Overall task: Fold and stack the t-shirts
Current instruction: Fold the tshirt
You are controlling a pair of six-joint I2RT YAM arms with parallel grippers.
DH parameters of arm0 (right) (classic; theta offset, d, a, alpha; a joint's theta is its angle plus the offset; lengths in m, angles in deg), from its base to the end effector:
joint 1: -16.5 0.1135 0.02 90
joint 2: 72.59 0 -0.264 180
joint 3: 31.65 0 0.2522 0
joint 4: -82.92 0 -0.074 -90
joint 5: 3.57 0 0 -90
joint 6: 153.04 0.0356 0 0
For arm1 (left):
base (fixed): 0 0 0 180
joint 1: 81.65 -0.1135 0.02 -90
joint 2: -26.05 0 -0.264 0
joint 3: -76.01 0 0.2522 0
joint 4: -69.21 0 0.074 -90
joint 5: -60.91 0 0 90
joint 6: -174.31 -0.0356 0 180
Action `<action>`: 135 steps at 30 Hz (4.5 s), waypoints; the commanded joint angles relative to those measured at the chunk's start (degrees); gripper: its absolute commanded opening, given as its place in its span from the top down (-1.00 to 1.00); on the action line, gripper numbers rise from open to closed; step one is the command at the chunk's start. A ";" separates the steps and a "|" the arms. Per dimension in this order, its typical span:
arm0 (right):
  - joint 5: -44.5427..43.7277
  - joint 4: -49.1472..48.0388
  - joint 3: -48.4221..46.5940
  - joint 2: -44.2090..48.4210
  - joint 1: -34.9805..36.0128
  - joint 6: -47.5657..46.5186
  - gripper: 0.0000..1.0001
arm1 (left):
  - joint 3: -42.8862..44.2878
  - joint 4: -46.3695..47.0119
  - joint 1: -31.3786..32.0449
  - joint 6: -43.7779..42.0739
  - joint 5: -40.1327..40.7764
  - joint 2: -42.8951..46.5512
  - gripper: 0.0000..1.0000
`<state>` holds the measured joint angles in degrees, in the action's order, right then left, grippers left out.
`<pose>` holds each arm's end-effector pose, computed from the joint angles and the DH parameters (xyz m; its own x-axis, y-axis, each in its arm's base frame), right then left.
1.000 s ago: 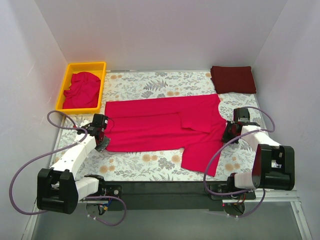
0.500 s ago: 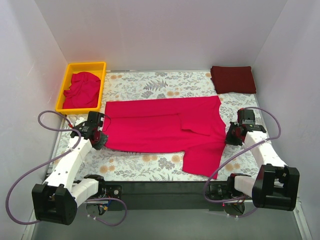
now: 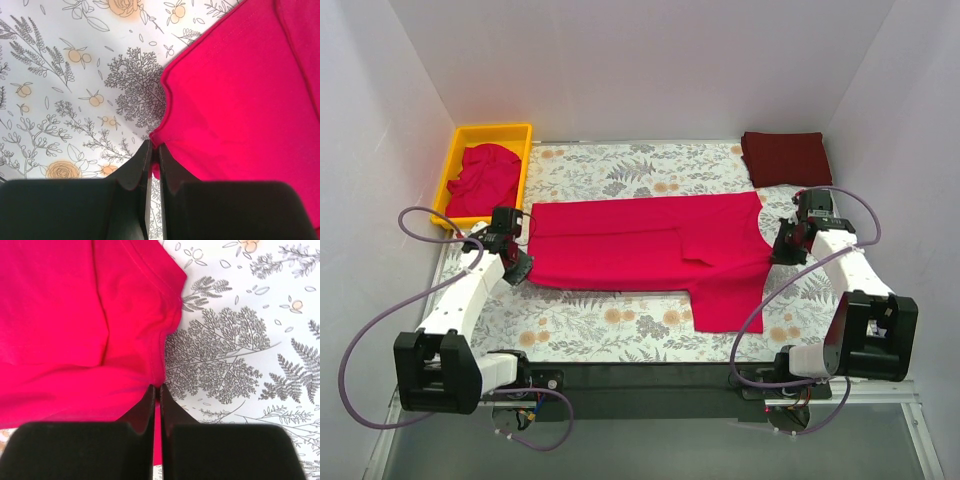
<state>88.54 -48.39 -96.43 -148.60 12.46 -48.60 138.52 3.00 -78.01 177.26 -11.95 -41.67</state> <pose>0.2579 -0.0169 0.2257 -0.8229 0.3079 -0.4774 0.2656 0.9514 0.1558 0.2057 -0.0026 0.2325 0.0817 -0.9614 -0.2626 -0.9430 0.0107 -0.3326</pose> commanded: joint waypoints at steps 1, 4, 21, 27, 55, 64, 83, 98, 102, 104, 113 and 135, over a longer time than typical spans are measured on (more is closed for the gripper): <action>2.72 1.18 -5.21 -3.00 -0.36 -2.66 0.97 | 3.27 3.05 -1.18 -2.15 -0.71 -2.49 1.00; 3.34 1.27 -8.46 -5.72 -0.27 -3.10 0.97 | 4.42 4.36 -2.14 -2.94 -1.24 -4.34 1.00; 6.77 1.36 -23.33 -19.96 -0.36 -2.83 0.97 | 9.25 11.93 -3.29 -5.67 -0.54 -19.28 1.00; 5.45 1.19 -24.74 -22.43 -0.36 -2.84 0.97 | 11.80 11.84 -3.29 -6.11 1.13 -21.57 1.00; 0.35 -3.38 -20.34 -26.65 -1.33 -1.52 0.97 | 14.97 13.69 -3.29 -5.23 5.88 -29.66 1.00; 0.00 -4.35 -18.41 -26.56 -1.86 -1.17 0.97 | 17.52 13.07 -3.29 -5.85 6.85 -30.10 1.00; 1.40 -5.06 -18.76 -27.27 -2.30 -1.78 0.92 | 18.83 12.55 -3.20 -6.28 7.47 -34.05 1.00; 4.74 -5.06 -11.83 -9.78 2.26 -1.34 0.06 | 14.19 11.58 -3.11 -9.00 1.23 -13.43 0.02; 5.10 -5.49 -2.97 -4.08 7.27 -0.81 0.05 | 7.87 11.58 -3.11 -10.50 -0.10 -6.12 -0.22; 4.04 -6.02 0.21 -1.35 10.34 0.15 0.00 | 5.92 11.14 -3.20 -10.86 0.34 -2.26 -0.27; -1.22 -7.78 12.00 3.94 16.42 4.19 -0.09 | -3.13 13.94 -3.11 -12.44 -3.17 5.58 -0.33; -6.85 -10.68 7.10 -1.25 21.70 6.04 0.97 | -10.96 21.60 -2.41 -13.76 -5.55 6.64 -0.16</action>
<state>81.83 -58.70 -83.80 -149.34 33.84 -42.06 127.16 23.79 -80.67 164.14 -17.96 -36.49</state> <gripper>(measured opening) 0.024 0.584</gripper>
